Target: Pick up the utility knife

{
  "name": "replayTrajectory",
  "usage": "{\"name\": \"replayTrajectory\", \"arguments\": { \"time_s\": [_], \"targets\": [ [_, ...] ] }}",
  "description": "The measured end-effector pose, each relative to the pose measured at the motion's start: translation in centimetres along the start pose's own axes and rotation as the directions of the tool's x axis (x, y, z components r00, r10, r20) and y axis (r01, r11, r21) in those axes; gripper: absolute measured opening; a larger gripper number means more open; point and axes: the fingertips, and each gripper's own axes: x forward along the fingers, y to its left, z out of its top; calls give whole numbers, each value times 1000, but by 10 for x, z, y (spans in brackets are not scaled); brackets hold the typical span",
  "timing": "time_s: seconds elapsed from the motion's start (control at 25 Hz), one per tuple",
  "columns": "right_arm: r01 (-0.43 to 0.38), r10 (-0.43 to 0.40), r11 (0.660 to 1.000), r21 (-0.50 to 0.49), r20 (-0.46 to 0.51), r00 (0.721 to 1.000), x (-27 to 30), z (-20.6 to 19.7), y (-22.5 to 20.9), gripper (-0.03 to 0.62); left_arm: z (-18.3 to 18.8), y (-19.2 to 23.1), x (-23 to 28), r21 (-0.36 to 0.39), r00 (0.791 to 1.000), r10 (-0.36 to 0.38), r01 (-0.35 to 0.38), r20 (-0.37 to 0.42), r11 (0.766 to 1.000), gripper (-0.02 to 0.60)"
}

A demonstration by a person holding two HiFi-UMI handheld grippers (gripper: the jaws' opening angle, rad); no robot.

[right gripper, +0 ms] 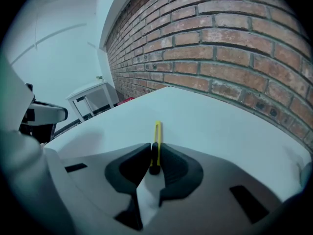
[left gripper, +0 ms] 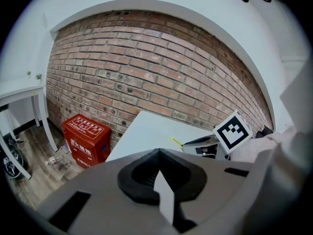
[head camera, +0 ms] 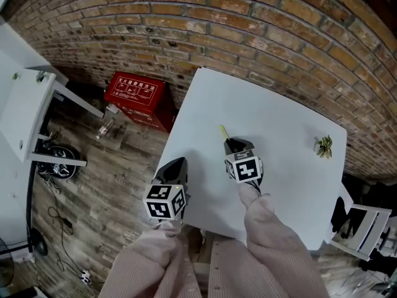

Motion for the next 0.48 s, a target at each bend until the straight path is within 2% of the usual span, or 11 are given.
{"name": "replayTrajectory", "arguments": {
  "time_s": [0.48],
  "targets": [
    [-29,23,998,62,95,995,-31,-4,13,63,13,-8,-19,25,997,6,-8,71,1000,-8]
  ]
}}
